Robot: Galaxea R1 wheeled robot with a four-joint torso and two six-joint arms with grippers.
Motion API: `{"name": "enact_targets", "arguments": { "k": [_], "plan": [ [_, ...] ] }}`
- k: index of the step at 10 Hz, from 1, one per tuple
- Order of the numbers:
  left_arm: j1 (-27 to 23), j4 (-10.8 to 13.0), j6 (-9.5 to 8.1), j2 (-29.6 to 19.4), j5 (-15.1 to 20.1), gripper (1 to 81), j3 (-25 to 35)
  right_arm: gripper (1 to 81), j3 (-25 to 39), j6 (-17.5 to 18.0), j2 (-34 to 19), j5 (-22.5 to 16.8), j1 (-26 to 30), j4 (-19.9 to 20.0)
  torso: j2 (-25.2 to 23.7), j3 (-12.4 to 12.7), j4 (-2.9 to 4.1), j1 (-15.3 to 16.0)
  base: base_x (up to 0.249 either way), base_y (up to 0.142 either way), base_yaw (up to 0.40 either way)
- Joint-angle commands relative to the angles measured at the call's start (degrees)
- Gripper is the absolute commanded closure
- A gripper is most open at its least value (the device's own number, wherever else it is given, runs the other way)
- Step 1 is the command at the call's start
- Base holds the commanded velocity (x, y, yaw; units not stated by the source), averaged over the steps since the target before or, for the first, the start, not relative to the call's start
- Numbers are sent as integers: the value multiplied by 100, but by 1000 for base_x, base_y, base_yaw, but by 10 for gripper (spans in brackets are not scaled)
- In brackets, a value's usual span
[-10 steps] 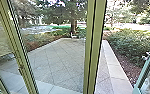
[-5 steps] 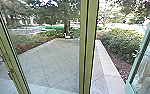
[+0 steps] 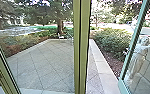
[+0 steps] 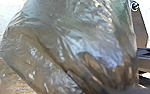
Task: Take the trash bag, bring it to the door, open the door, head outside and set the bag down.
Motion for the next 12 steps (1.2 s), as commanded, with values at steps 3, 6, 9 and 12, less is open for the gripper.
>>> {"name": "enact_targets", "arguments": {
  "k": [3,6,9,12],
  "plan": [
    [-292,43,42,-17,332,811,26,10,8,-14,50,-355,229,-36,0,0,0,0,0,0,-147],
    [-283,43,42,-26,332,811,26,10,8,-14,67,-347,229,-45,0,0,0,0,0,0,0],
    [-275,43,42,-9,332,811,17,10,8,-14,67,-355,238,-45,0,0,0,0,0,0,0],
    [-275,51,42,0,323,811,25,10,8,-14,67,-347,220,-36,0,0,0,0,0,0,0]
  ]
}}
